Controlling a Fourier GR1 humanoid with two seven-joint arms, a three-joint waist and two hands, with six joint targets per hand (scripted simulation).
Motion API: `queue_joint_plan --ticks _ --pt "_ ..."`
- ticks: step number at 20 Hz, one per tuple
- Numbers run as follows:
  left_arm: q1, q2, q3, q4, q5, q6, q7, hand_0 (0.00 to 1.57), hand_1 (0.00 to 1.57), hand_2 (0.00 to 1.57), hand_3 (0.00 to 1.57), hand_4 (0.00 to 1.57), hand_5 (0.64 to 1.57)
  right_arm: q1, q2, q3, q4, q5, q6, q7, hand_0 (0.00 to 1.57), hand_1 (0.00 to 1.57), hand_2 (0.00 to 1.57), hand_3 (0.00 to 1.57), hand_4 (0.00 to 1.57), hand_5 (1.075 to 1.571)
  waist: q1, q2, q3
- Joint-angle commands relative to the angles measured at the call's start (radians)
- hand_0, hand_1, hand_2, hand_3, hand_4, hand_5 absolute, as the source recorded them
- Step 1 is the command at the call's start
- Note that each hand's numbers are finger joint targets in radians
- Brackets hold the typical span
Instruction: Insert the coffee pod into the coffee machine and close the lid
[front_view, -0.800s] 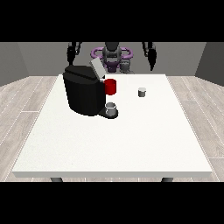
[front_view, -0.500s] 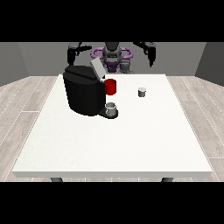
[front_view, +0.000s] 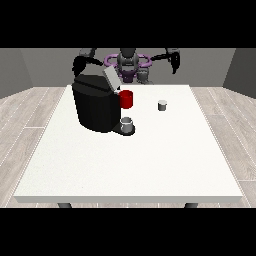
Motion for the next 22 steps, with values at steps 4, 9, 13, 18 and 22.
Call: queue_joint_plan --ticks 4,9,13,18,22 --pt "-0.176 0.09 0.078 0.108 -0.04 -0.016 0.09 0.0 0.0 0.0 0.0 0.0 1.571 -0.095 -0.001 -0.008 0.001 -0.009 -0.005 -0.002 0.0 0.0 0.0 0.0 0.13 1.571 -0.047 0.1 0.0003" --pt "-0.273 0.127 0.126 0.234 -0.012 -0.064 0.124 0.0 0.0 0.0 0.0 0.0 1.571 -0.144 -0.046 -0.01 -0.024 -0.043 0.027 0.044 0.0 0.0 0.0 0.0 0.12 1.571 -0.088 0.144 0.0" --pt "-0.332 0.191 0.158 0.326 -0.018 -0.116 0.139 0.0 0.0 0.0 0.0 0.0 1.571 -0.156 0.029 0.029 0.02 -0.006 -0.035 -0.009 0.0 0.0 0.0 0.0 0.28 1.571 -0.069 0.181 0.0001" --pt "-0.435 0.197 0.172 0.476 -0.066 -0.087 0.131 0.0 0.0 0.0 0.0 0.0 1.571 -0.191 0.031 0.075 0.026 -0.01 -0.064 0.018 0.0 0.0 0.0 0.0 0.35 1.571 -0.098 0.21 0.0001" --pt "-0.391 0.134 0.115 0.568 -0.165 -0.018 0.013 0.0 0.0 0.0 0.0 0.0 1.571 -0.189 -0.009 0.017 0.063 -0.01 -0.021 0.017 0.0 0.0 0.0 0.0 0.37 1.571 -0.095 0.216 0.0"
